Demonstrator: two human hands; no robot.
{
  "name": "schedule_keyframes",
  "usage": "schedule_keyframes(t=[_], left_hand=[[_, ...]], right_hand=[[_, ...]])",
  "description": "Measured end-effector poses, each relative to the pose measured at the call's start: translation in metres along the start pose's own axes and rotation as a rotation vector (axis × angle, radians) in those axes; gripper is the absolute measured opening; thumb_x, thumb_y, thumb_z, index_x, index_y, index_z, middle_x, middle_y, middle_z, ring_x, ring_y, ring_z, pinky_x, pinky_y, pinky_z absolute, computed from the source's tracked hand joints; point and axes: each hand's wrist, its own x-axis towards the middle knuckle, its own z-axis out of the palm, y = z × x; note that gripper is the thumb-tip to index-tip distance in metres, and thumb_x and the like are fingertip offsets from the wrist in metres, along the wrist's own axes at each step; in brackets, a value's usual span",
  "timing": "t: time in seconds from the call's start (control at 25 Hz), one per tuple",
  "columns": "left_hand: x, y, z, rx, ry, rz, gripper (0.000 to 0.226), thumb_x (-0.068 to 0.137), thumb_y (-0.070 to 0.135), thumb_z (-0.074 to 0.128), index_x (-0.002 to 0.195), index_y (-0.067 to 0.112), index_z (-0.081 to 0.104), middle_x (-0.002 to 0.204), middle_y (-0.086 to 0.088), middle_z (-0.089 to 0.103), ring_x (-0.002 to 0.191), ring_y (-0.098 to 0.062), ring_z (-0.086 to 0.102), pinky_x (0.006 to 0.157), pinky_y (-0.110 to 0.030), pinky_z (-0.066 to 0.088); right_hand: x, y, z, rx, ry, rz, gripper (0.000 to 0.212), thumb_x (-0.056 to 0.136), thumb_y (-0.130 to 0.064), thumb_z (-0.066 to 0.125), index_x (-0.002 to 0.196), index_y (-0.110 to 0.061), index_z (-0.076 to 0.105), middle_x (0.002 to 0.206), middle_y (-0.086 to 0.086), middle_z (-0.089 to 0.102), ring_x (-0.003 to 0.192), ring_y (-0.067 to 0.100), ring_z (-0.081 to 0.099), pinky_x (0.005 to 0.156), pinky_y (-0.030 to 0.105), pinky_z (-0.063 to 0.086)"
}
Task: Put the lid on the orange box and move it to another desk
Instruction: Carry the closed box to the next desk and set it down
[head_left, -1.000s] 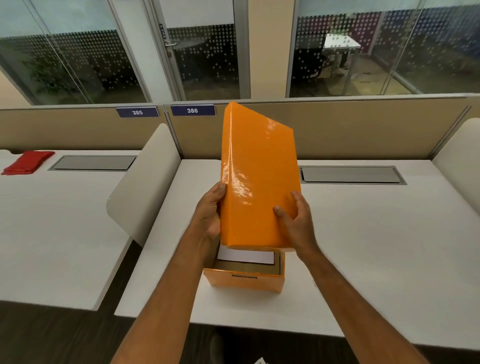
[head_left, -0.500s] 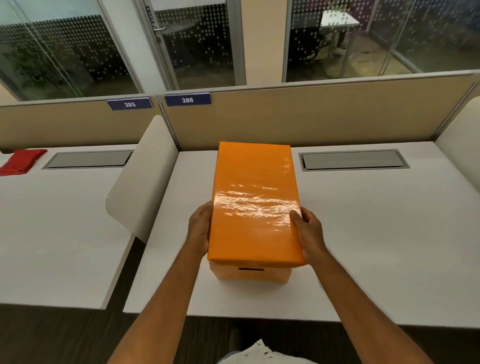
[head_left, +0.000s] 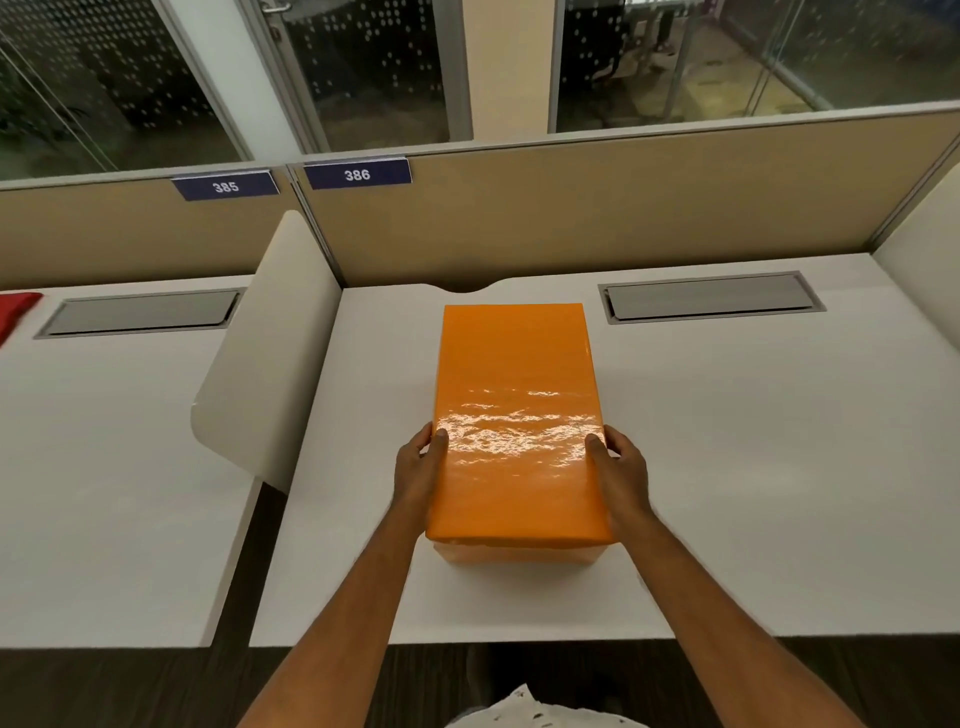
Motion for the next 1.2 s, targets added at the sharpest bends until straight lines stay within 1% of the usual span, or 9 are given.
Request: schedule_keyframes(t=[0.12,0.2,0.36,0.48,0.56,0.72,0.84,1.04,1.2], left_hand=[[0.007,-0.006,0.000,-0.022,-0.011,-0.025,0.044,0.106,0.041,0.052,0.146,0.022,0.056,0.126,-0.004,0.070,0.099,-0.022,0.073,0.089,-0.045,0.061],[0.011,-0.011,0.000,-0.036,-0.014,-0.045,0.040,0.106,0.039,0.053,0.143,0.023,0.058,0.122,-0.003,0.071,0.099,-0.022,0.073,0.088,-0.045,0.061],[0.016,-0.021,0.000,-0.021,-0.016,-0.092,0.045,0.105,0.043,0.054,0.146,0.025,0.056,0.133,-0.006,0.069,0.115,-0.032,0.070,0.097,-0.054,0.059],[0.016,-0.020,0.001,-0.018,-0.018,-0.095,0.045,0.105,0.043,0.052,0.146,0.024,0.055,0.130,-0.004,0.068,0.113,-0.031,0.069,0.088,-0.045,0.060],[0.017,-0.019,0.001,-0.024,-0.016,-0.100,0.045,0.105,0.043,0.051,0.145,0.023,0.055,0.129,-0.003,0.068,0.110,-0.029,0.069,0.082,-0.039,0.059],[0.020,-0.022,0.004,-0.005,0.001,-0.116,0.041,0.107,0.042,0.050,0.140,0.021,0.058,0.129,-0.005,0.068,0.111,-0.029,0.067,0.093,-0.045,0.057],[0.021,-0.024,0.006,0.028,0.017,-0.119,0.043,0.106,0.043,0.050,0.142,0.020,0.057,0.135,-0.006,0.066,0.116,-0.029,0.065,0.102,-0.050,0.055],[0.019,-0.024,0.008,0.049,0.023,-0.121,0.045,0.107,0.042,0.048,0.144,0.019,0.055,0.137,-0.005,0.064,0.117,-0.027,0.063,0.102,-0.048,0.052],[0.019,-0.024,0.009,0.084,0.032,-0.132,0.048,0.106,0.048,0.047,0.144,0.021,0.053,0.145,-0.009,0.061,0.127,-0.035,0.062,0.108,-0.055,0.050]], right_hand=[[0.005,0.004,0.004,-0.010,0.009,0.014,0.046,0.101,-0.038,0.056,0.142,-0.018,0.056,0.138,0.008,0.063,0.120,0.032,0.062,0.102,0.053,0.053],[0.007,0.005,0.006,-0.007,0.007,0.017,0.045,0.101,-0.037,0.056,0.142,-0.018,0.056,0.138,0.009,0.063,0.119,0.031,0.062,0.101,0.052,0.053],[0.009,0.008,0.008,-0.023,0.011,0.019,0.045,0.102,-0.035,0.056,0.144,-0.018,0.054,0.141,0.007,0.060,0.118,0.025,0.058,0.099,0.043,0.051],[0.011,0.007,0.008,-0.040,0.007,0.025,0.047,0.102,-0.036,0.055,0.146,-0.018,0.053,0.144,0.007,0.058,0.125,0.028,0.056,0.097,0.039,0.047],[0.014,0.005,0.008,-0.051,-0.002,0.023,0.048,0.102,-0.037,0.055,0.146,-0.018,0.053,0.144,0.007,0.058,0.130,0.030,0.054,0.100,0.041,0.046],[0.020,0.008,0.010,-0.086,-0.016,0.018,0.049,0.103,-0.040,0.052,0.147,-0.020,0.052,0.145,0.007,0.058,0.129,0.032,0.056,0.106,0.050,0.049],[0.021,0.016,0.013,-0.123,-0.008,0.015,0.052,0.102,-0.046,0.050,0.148,-0.024,0.050,0.148,0.006,0.055,0.132,0.033,0.054,0.108,0.054,0.047],[0.020,0.018,0.015,-0.126,-0.008,0.024,0.050,0.104,-0.045,0.047,0.149,-0.024,0.048,0.150,0.007,0.052,0.133,0.033,0.053,0.107,0.053,0.046],[0.017,0.015,0.014,-0.091,-0.032,0.058,0.048,0.104,-0.044,0.045,0.148,-0.024,0.047,0.151,0.008,0.052,0.131,0.035,0.054,0.105,0.055,0.047]])
